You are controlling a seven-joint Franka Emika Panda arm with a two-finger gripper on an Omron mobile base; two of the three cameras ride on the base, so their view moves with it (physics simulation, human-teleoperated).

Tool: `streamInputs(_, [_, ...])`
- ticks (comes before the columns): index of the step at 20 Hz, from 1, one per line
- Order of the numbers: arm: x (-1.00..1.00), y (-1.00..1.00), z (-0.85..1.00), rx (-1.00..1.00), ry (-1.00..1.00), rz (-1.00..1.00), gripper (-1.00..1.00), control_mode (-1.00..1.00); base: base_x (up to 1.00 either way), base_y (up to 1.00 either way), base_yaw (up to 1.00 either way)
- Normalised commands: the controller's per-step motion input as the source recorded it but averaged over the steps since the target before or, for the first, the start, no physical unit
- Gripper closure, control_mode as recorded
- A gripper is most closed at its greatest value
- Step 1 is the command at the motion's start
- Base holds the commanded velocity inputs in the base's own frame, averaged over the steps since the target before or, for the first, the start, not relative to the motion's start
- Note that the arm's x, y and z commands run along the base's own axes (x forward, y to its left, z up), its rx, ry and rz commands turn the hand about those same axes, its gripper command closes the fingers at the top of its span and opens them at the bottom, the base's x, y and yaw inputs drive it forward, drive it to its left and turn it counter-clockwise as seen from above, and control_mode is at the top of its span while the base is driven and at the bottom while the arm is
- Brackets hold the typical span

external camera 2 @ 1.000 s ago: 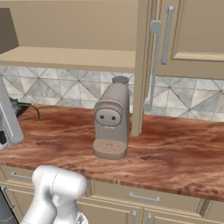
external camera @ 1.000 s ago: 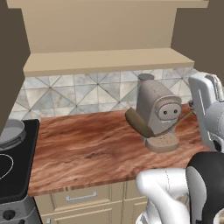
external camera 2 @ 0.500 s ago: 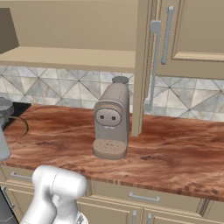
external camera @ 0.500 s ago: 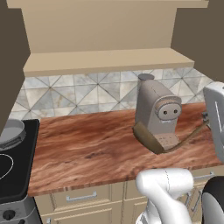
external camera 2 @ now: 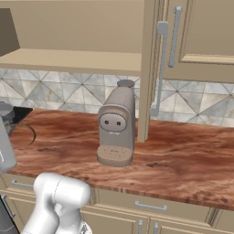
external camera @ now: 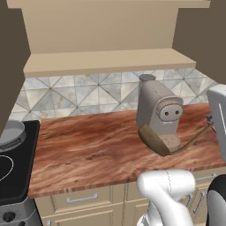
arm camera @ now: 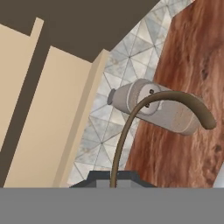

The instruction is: Open the cabinet and move the ladle to the pot. Then close the cabinet.

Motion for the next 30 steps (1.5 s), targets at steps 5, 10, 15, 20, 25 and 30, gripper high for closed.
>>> streamInputs(5, [0.14,0.0,-0.12,0.0,0.0,0.0,1.0,-1.0,0.0,0.0,0.0])
streamInputs(10, [0.01,0.0,-0.05,0.0,0.0,0.0,1.0,-1.0,0.0,0.0,0.0])
streamInputs(15, [0.0,0.1,-0.08,0.0,0.0,0.0,1.0,-1.0,0.0,0.0,0.0])
streamInputs(20, [0.0,0.02,-0.04,0.0,0.0,0.0,1.0,1.0,-0.19,0.0,0.0])
streamInputs(25, [0.0,0.0,0.0,0.0,0.0,0.0,1.0,1.0,-0.85,-0.16,0.0])
streamInputs(30, [0.0,0.0,0.0,0.0,0.0,0.0,1.0,1.0,-1.0,-0.04,0.0])
